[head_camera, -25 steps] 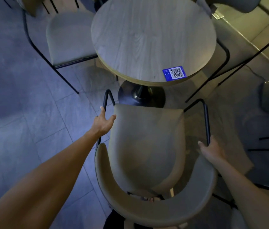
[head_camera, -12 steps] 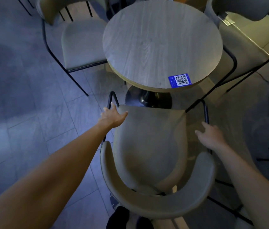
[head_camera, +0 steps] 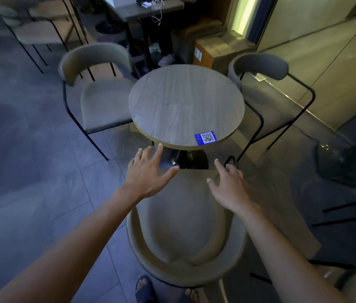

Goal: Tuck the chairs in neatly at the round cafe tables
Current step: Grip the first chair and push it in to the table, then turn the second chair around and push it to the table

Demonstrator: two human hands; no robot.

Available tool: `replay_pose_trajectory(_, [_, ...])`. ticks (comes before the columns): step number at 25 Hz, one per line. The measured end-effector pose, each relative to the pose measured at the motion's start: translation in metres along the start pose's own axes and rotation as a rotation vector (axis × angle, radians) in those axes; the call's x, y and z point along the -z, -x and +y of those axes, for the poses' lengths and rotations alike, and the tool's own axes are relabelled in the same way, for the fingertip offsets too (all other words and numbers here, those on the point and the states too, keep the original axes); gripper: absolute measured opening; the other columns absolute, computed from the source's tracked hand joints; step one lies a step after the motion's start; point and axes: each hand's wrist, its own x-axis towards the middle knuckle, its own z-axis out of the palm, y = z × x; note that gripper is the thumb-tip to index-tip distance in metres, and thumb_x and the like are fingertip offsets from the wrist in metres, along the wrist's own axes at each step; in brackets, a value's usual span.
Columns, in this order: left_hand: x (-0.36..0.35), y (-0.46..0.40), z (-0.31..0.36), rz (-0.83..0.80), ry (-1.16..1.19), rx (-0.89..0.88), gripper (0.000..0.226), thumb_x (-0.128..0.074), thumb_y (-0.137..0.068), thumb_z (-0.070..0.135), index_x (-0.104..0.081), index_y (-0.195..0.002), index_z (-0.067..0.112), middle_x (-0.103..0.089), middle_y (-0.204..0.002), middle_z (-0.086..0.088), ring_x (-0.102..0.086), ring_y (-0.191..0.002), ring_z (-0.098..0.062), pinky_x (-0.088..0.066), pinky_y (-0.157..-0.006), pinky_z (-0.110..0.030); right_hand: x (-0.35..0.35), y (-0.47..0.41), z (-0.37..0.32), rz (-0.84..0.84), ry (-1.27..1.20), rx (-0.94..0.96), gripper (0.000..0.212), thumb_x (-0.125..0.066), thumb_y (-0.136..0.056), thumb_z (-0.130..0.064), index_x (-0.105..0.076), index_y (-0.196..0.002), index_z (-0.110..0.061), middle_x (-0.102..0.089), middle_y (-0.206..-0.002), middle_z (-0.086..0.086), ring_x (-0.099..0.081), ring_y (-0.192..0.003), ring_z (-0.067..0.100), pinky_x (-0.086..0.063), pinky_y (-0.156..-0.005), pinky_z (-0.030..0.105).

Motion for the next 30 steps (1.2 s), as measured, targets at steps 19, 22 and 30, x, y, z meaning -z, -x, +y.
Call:
replay_pose_trajectory(19, [0.097,0.071,-0.019,0.145,0.066,-0.162,0.066,-0.033,-0.086,0.074,-0.047,-0.131,0.027,-0.063,-0.111,-0.002,-0.058,-0.106,-0.025,-0.048,-0.084,-0.039,0.031,0.074,-0.097,0.112,-0.109,0.021,0.047,-0.053,-0.093,-0.046,-0.052,-0.136,-0.026,-0.056,-0.130,0.005,-0.048,-0.126,0.027,-0.043,-0.104,0.042])
replay_pose_trajectory(22, [0.119,0.069,-0.046,0.156,0.308,-0.204,0.037,-0.048,-0.090,0.053,-0.051,-0.070,0.023,-0.056,-0.066,0.006,-0.052,-0.062,-0.012,-0.044,-0.059,-0.034,0.032,0.079,-0.134,0.161,-0.194,-0.037,0.026,-0.055,-0.089,-0.047,-0.058,-0.079,-0.023,-0.065,-0.083,-0.004,-0.064,-0.084,0.023,-0.054,-0.077,0.039])
replay_pose_trajectory(30, [0.153,0.110,-0.155,0.070,0.488,-0.319,0.041,-0.055,-0.092,0.026,-0.035,-0.057,0.025,-0.039,-0.051,0.007,-0.041,-0.049,-0.005,-0.027,-0.049,-0.021,0.037,0.085,-0.295,0.433,-0.414,0.034,0.031,-0.061,-0.092,-0.025,-0.057,-0.065,-0.011,-0.056,-0.057,-0.003,-0.054,-0.060,0.019,-0.043,-0.058,0.031])
